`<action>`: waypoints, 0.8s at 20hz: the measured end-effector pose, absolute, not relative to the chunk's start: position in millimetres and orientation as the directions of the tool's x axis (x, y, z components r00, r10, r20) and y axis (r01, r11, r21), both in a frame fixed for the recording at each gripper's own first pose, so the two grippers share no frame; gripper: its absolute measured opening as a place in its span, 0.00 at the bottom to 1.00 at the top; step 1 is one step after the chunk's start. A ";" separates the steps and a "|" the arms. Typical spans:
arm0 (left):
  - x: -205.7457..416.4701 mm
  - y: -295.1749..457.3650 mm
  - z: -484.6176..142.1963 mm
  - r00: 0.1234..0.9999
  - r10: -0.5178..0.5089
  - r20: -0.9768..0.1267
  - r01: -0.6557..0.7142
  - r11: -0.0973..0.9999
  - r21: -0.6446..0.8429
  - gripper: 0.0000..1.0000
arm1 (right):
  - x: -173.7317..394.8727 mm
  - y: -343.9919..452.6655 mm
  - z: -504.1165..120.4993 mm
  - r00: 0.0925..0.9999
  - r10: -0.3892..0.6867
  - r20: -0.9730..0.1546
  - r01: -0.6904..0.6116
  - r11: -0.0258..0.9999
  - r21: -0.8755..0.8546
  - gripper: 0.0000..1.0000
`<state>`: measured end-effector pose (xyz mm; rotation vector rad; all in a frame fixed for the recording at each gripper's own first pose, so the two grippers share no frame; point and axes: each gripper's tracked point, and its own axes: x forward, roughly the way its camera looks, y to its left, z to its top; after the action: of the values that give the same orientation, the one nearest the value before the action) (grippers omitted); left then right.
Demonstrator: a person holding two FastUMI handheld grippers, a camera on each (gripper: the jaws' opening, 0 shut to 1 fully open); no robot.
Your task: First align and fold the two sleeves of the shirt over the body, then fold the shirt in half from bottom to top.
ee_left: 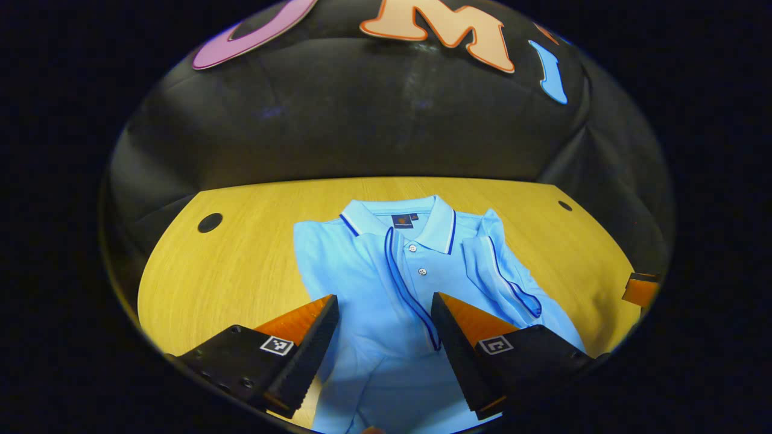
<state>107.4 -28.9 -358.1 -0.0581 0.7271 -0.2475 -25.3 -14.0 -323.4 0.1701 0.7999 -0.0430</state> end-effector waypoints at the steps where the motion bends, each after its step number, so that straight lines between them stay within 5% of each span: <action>1: 98.1 -16.1 -347.3 0.742 -0.222 -0.633 0.177 0.975 -0.135 0.95 | -29.5 -13.0 -319.6 0.704 0.030 -0.710 0.079 0.990 0.120 0.98; 6: 28.5 32.2 -302.8 0.805 -0.131 -0.578 0.089 0.991 -0.100 0.95 | -69.0 -2.2 -305.8 0.724 0.092 -0.683 -0.051 0.995 0.080 0.98; 16: -141.4 41.4 -273.2 0.808 -0.141 -0.572 0.155 0.988 -0.024 0.95 | -193.5 0.0 -292.5 0.718 0.146 -0.680 -0.155 0.987 0.047 0.98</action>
<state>-141.4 41.4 -273.2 0.0247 0.6093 -0.1582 -193.5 0.0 -292.5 -0.0133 0.7510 0.1663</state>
